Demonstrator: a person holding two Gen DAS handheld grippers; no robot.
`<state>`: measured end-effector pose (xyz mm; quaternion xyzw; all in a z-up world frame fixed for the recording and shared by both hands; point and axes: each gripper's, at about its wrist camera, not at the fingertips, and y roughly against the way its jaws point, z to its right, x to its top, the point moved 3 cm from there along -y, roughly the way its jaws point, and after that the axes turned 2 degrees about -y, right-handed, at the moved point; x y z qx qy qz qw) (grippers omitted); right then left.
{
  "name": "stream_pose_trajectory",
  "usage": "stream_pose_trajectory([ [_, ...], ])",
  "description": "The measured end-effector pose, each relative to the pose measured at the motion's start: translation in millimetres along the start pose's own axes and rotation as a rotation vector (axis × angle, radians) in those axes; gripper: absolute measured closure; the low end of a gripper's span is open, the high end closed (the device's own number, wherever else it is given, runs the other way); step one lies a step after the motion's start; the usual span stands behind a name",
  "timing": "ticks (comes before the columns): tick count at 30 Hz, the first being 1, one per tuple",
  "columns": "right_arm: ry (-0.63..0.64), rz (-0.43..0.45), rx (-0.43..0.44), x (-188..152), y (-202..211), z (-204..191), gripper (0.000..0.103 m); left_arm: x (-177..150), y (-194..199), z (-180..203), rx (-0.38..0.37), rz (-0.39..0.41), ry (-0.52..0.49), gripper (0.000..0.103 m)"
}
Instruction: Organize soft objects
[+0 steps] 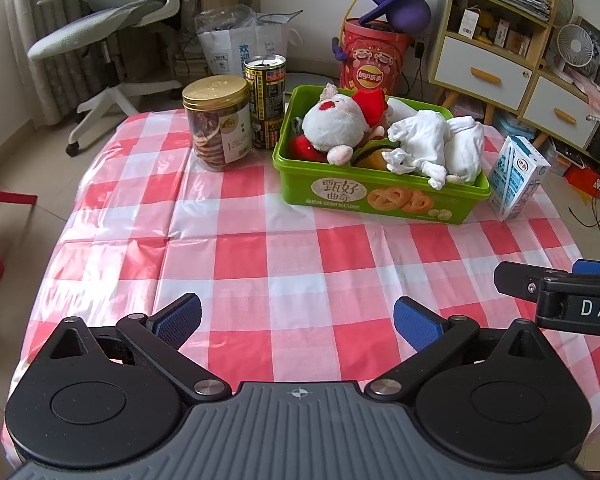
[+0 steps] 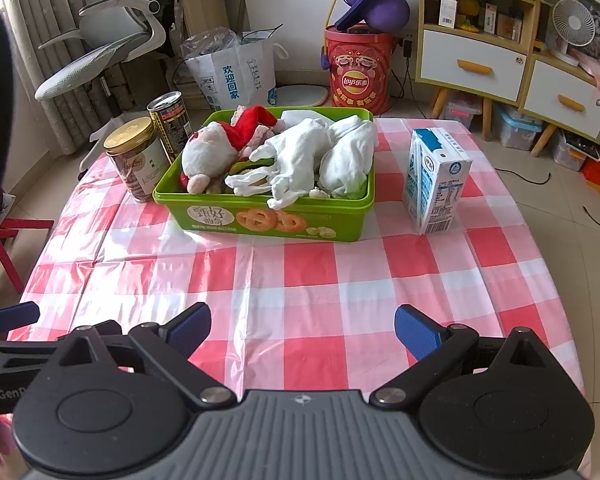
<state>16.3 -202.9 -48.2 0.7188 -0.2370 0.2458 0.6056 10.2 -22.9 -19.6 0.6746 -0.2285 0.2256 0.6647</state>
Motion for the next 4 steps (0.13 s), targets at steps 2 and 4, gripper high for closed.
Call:
stream_pose_trajectory([
  [2,0.002,-0.001,0.001,-0.2,-0.8,-0.1,0.019,-0.3,-0.6,-0.1,-0.005,0.000,0.000,0.005],
  [4,0.001,-0.005,0.003,-1.3,-2.2,-0.2,0.019,-0.2,-3.3,0.3,-0.013,-0.011,0.002,0.005],
])
